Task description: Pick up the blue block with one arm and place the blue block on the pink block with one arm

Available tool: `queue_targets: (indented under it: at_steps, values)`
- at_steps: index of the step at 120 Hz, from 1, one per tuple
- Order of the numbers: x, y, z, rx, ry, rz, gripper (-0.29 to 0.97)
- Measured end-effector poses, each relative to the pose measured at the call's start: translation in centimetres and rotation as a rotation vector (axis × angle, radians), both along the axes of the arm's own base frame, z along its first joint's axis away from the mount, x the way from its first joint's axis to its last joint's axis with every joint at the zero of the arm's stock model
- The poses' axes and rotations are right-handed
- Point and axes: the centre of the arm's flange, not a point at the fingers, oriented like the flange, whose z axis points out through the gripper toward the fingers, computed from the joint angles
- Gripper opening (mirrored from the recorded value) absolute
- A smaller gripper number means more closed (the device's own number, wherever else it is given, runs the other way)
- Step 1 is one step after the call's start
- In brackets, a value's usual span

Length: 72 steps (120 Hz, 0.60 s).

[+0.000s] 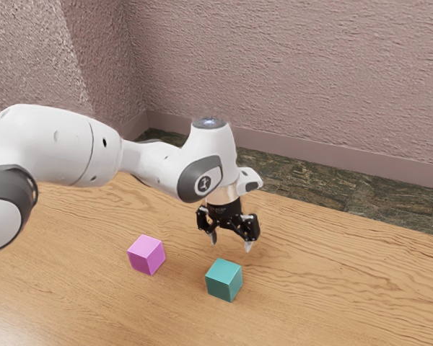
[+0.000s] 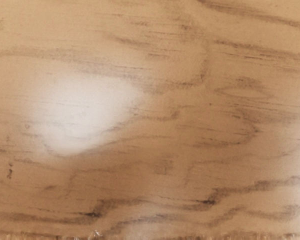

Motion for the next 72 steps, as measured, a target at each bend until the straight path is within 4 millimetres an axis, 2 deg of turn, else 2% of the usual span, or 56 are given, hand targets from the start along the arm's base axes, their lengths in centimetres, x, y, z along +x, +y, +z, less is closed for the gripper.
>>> queue_targets:
  at_steps: [21,42,72]
  values:
    - [-3.8,-1.3,-0.7,-0.012,-0.003,-0.001,0.65]
    - [-4.4,-1.9,-0.9,-0.012,-0.038,0.007,0.65]
    - [-7.0,-2.1,-1.3,-0.012,-0.037,0.014,0.65]
